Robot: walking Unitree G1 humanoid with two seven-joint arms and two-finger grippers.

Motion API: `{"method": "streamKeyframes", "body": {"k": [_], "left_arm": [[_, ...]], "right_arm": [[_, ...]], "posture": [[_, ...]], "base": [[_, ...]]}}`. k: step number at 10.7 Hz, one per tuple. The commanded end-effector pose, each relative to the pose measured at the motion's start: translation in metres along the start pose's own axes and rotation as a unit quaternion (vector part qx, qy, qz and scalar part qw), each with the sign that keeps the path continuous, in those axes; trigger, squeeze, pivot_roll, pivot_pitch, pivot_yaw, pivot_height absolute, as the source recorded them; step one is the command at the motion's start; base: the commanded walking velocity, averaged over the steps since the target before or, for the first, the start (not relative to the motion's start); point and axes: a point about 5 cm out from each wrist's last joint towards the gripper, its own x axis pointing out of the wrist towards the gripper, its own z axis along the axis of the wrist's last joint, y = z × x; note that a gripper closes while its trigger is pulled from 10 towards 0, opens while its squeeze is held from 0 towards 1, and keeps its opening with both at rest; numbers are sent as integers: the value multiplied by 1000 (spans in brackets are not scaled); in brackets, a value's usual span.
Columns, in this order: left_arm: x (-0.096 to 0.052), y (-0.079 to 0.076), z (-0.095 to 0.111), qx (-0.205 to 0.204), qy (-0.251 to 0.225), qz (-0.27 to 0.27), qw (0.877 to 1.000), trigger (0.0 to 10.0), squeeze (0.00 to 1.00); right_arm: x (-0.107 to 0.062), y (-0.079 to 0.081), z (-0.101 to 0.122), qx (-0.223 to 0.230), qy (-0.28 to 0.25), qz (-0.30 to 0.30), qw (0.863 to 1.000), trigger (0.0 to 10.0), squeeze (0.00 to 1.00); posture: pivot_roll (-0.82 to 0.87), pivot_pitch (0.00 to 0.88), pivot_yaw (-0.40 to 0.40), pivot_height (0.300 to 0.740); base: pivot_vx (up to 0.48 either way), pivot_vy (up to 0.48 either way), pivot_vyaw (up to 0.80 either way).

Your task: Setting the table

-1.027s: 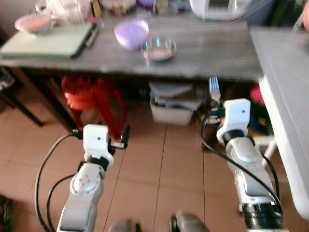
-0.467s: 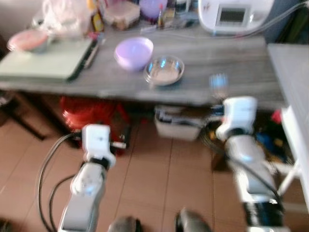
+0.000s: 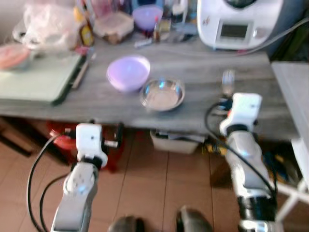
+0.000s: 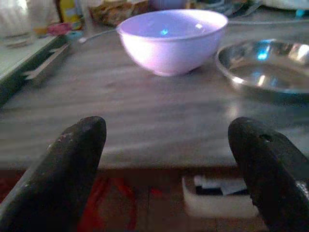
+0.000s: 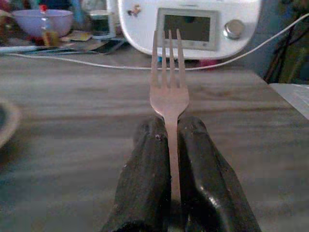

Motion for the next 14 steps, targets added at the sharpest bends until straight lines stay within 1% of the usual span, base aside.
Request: {"method": "streamKeyframes", "body": {"k": [1, 2, 3, 4, 5, 6, 7, 9, 10, 11, 12, 13, 14], "left_arm": [[-3, 2, -2, 4, 5, 2, 1000, 10000, 0], [-5, 6, -2, 9, 5, 12, 1000, 10000, 0], [-6, 8, -3, 13, 8, 19, 1000, 10000, 0], [-10, 8, -4, 15, 14, 18, 1000, 10000, 0], [-13, 8, -5, 16, 17, 16, 1000, 10000, 0], [-15, 9, -5, 19, 20, 16, 999, 10000, 0], [-17, 9, -4, 20, 23, 14, 999, 10000, 0], [-22, 8, -4, 21, 31, 4, 999, 10000, 0], [-26, 7, -4, 21, 36, 1, 999, 10000, 0], [-27, 7, -4, 20, 37, 0, 999, 10000, 0], [-27, 7, -4, 20, 38, -1, 999, 10000, 0], [-27, 6, -3, 17, 39, -3, 999, 10000, 0], [-27, 4, -3, 15, 40, -3, 999, 10000, 0]], "right_arm": [[-1, 0, -3, 16, 12, -10, 1000, 0, 0], [0, 0, -6, 28, 22, -10, 999, 0, 0], [1, 3, -9, 50, 38, -12, 998, 5961, 0], [7, 10, -13, 79, 55, -11, 995, 10000, 0], [10, 15, -14, 100, 65, -14, 993, 10000, 0], [14, 19, -14, 102, 66, -15, 992, 10000, 0], [22, 23, -12, 108, 65, -18, 992, 10000, 0], [35, 23, -11, 129, 75, -34, 988, 10000, 0], [41, 27, -12, 138, 88, -39, 986, 10000, 0], [43, 32, -13, 148, 94, -36, 984, 10000, 0], [44, 36, -12, 147, 97, -28, 984, 10000, 0], [47, 47, -10, 151, 99, -14, 983, 10000, 0], [49, 50, -10, 151, 103, -9, 983, 10000, 0]], "posture": [[20, 127, 63, 740], [21, 127, 63, 740], [24, 140, 67, 740], [34, 154, 75, 740], [40, 159, 80, 740], [49, 167, 85, 740], [61, 179, 91, 740], [72, 203, 99, 740], [79, 212, 100, 740], [81, 215, 99, 740], [81, 217, 99, 740], [78, 220, 90, 740], [76, 221, 87, 740]], "base": [[0, 0, 0], [0, 0, 0], [0, 0, 0], [0, 0, 0], [0, 0, 0], [0, 0, 0], [0, 0, 0], [0, 0, 0], [0, 0, 0], [0, 0, 0], [0, 0, 0], [0, 0, 0], [0, 0, 0]]}}
